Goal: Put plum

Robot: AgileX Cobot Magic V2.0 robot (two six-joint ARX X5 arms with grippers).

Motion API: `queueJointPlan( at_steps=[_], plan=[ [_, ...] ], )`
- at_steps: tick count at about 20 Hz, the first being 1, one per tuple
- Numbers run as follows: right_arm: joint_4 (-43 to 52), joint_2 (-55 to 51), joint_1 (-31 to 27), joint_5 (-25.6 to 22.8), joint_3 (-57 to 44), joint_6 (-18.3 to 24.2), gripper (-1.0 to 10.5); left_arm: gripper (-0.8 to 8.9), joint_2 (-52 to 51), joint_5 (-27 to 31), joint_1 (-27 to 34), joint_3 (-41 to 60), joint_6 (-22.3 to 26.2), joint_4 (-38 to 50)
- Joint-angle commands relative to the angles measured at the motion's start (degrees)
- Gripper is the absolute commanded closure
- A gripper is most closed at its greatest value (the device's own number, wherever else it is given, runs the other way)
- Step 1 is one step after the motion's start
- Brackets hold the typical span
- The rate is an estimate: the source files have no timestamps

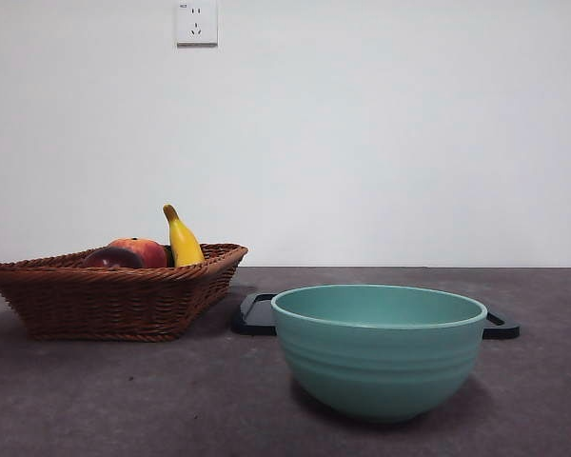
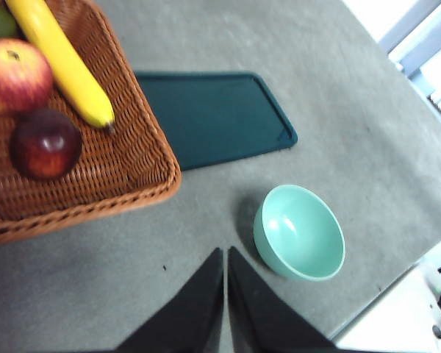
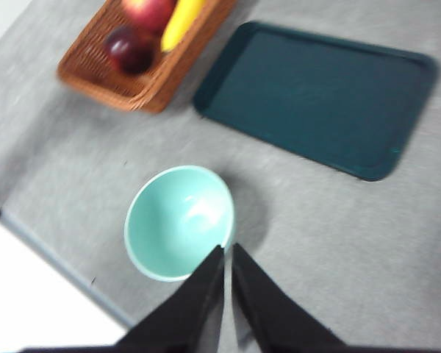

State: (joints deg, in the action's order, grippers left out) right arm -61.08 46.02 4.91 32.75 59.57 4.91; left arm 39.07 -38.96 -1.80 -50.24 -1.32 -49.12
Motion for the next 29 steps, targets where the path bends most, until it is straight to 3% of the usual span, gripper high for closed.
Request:
queueJointPlan(
  at_steps=[1, 3, 4, 6, 7, 13, 19, 29],
  plan=[
    [0.4, 0.4, 1.2, -0.2, 1.0, 1.6, 9.4, 8.05, 0.2, -0.2, -0.1, -1.2, 2.0, 0.6],
    [0.9, 0.3, 1.4, -0.2, 1.0, 1.5, 9.4, 7.62, 0.2, -0.2, -0.1, -1.2, 2.0, 0.9],
    [0.9, 0.3, 1.4, -0.2, 1.0, 1.4, 9.0, 6.74, 0.2, 0.0, -0.1, -1.2, 1.9, 0.9],
    [1.0, 0.3, 1.4, -0.2, 1.0, 0.3, 6.6, 4.19, 0.2, 0.0, -0.1, -1.2, 1.9, 0.9],
    [1.2, 0.3, 1.4, -0.2, 1.0, 0.0, 5.8, 3.52, 0.2, 0.0, -0.1, -1.2, 1.9, 0.9],
    [1.3, 0.3, 1.4, -0.2, 1.0, -0.4, 5.5, 3.4, 0.3, 0.2, -0.1, -1.2, 1.9, 1.2],
    [1.7, 0.3, 1.4, -0.2, 1.0, -1.5, 5.5, 3.44, 3.5, 4.9, -0.2, -1.5, 0.6, 7.5],
    [1.9, 0.3, 1.4, -0.2, 1.0, -1.5, 5.5, 3.51, 27.2, 17.6, -6.2, -13.9, 1.8, 13.2]
  ],
)
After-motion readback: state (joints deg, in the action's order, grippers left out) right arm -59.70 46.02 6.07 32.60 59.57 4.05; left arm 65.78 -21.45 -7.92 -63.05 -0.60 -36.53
